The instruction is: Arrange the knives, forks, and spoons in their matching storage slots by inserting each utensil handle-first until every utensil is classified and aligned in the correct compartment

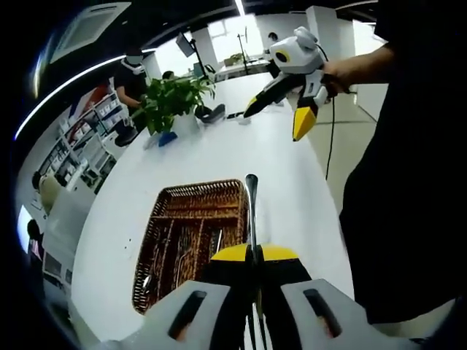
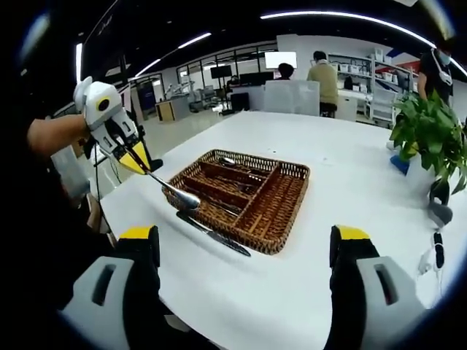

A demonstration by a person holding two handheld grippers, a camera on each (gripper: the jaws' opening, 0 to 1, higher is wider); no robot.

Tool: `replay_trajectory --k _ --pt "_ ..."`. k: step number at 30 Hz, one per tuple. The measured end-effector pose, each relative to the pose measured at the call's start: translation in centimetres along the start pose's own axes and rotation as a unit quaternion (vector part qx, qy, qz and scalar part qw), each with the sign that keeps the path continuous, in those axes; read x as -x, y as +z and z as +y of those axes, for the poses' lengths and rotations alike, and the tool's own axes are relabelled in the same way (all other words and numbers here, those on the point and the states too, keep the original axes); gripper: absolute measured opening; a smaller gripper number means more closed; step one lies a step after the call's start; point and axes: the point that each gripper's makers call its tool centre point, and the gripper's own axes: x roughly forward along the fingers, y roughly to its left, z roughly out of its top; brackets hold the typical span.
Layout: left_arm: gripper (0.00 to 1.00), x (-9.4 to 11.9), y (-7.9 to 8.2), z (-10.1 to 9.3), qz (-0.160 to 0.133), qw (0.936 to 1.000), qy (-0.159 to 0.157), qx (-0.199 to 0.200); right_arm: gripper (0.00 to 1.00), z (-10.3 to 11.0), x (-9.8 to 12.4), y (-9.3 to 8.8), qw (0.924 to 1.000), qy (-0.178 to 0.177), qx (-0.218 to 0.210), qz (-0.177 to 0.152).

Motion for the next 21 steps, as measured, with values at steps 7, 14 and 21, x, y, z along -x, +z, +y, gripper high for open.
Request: replay_trajectory --k 7,14,21 --pt "0.01 0.1 -0.3 0.8 0.004 1.0000 0.002 -0.005 1.00 -0.1 0.2 0.1 1.0000 -0.002 0.001 -0.002" --pt "0.01 0.0 -0.6 1.5 0.004 0.9998 0.008 -0.016 1.00 -0.5 0.3 0.1 1.0000 -0.005 0.003 0.000" --pt "0.01 -0.1 -0.8 3.0 0.002 0.9996 0.014 -0.023 1.00 -0.6 0.2 0.1 1.0000 -0.006 0.003 0.003"
